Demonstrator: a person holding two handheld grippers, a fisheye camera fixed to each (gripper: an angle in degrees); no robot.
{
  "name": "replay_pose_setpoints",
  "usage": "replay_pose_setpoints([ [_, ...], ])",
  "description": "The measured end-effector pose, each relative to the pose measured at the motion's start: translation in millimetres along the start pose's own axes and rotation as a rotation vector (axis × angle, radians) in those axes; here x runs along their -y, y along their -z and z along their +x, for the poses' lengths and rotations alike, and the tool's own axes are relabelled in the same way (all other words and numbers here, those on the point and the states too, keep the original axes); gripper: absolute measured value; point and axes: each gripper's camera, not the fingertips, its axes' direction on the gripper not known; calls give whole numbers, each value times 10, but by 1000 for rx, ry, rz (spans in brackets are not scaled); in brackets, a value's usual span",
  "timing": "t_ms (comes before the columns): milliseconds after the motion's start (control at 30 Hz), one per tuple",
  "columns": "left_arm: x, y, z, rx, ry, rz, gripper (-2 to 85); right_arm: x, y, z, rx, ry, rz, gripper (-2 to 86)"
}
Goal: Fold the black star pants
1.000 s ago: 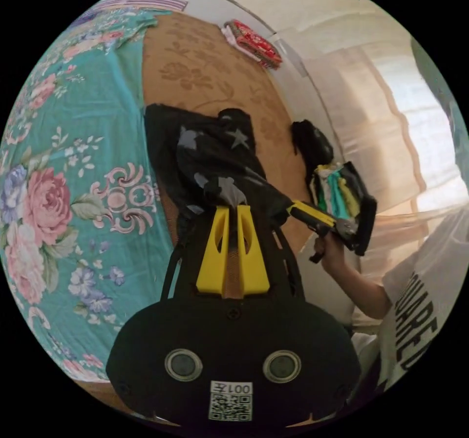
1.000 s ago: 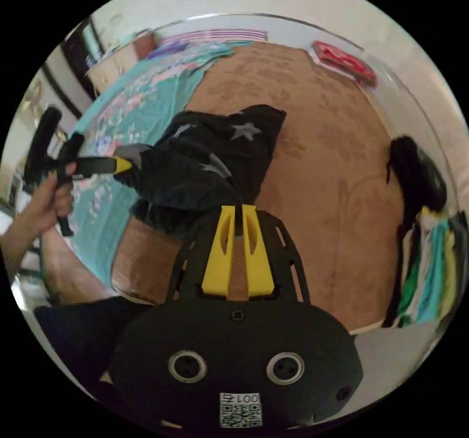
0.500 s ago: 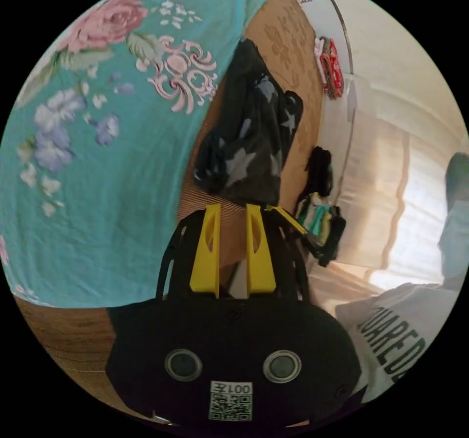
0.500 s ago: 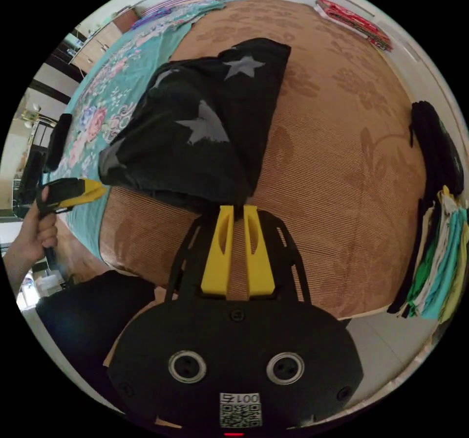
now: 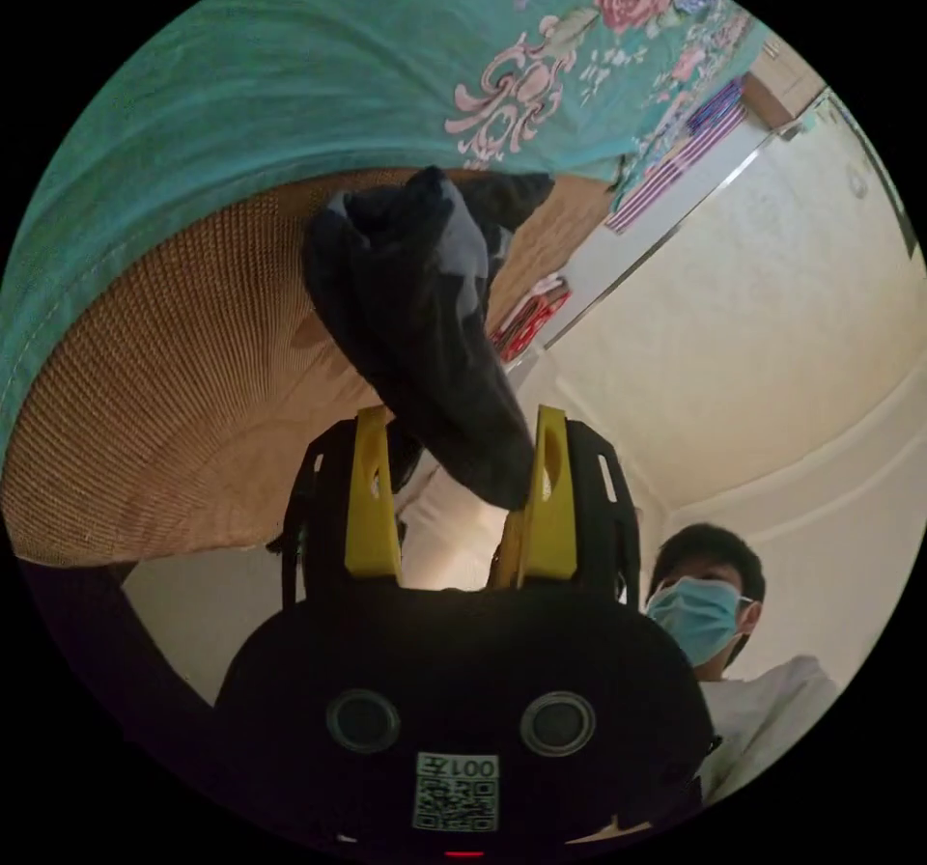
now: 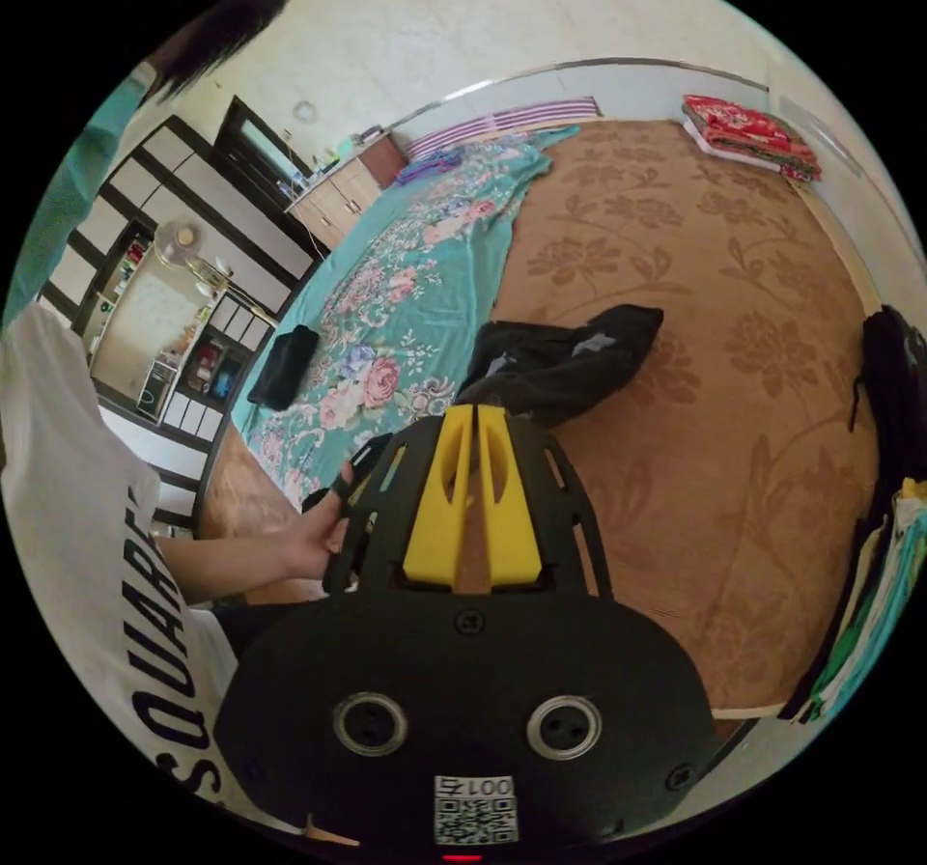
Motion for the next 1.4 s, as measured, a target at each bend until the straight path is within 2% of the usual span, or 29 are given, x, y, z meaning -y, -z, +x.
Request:
replay_pose_setpoints([
  [100,76,66,-22,-73,18,73,140,-91,28,138,-31,12,-17,4],
  [167,116,128,-34,-47,30,94,57,-180,103,240,-18,2,0,3],
  [233,110,151,17,-21,10,75,18,-277,197,351,11,-10,11,3],
  [367,-48,178,385,187,-122,-36,-5,-603,292,666,-11,-74,-100,2],
  [467,-186,101,715,385,-249,-116,-10,-873,343,932,74,-162,-156,2],
  [533,-171,-91,907,412,-324,-144,-12,-907,352,1087,94,-185,-143,2],
  [633,99,-736,1377,330,-477,-225,-13,-494,445,1362,46,-60,14,2],
  [700,234,-1228,1826,280,-640,-278,-13,68,634,1589,-30,78,192,2],
  [800,214,-1893,2550,213,-777,-327,-13,594,984,1770,-97,158,357,2],
  [867,27,-2167,2922,194,-858,-329,-13,719,1182,1803,-122,183,406,3],
  [967,-174,-2245,3015,199,-880,-313,-13,663,1306,1824,-165,200,426,4],
  [1100,-238,-2108,2639,264,-857,-282,-13,198,1083,1971,-141,160,375,6],
  [1233,-138,-1702,1673,302,-611,-251,-14,-500,637,2242,-54,2,241,9],
  [1300,-180,-1443,1246,389,-493,-224,-14,-1094,297,2340,-9,-123,115,13],
  [1400,-351,-1042,715,513,-274,-189,-15,-1742,-76,2235,-44,-179,-79,29],
])
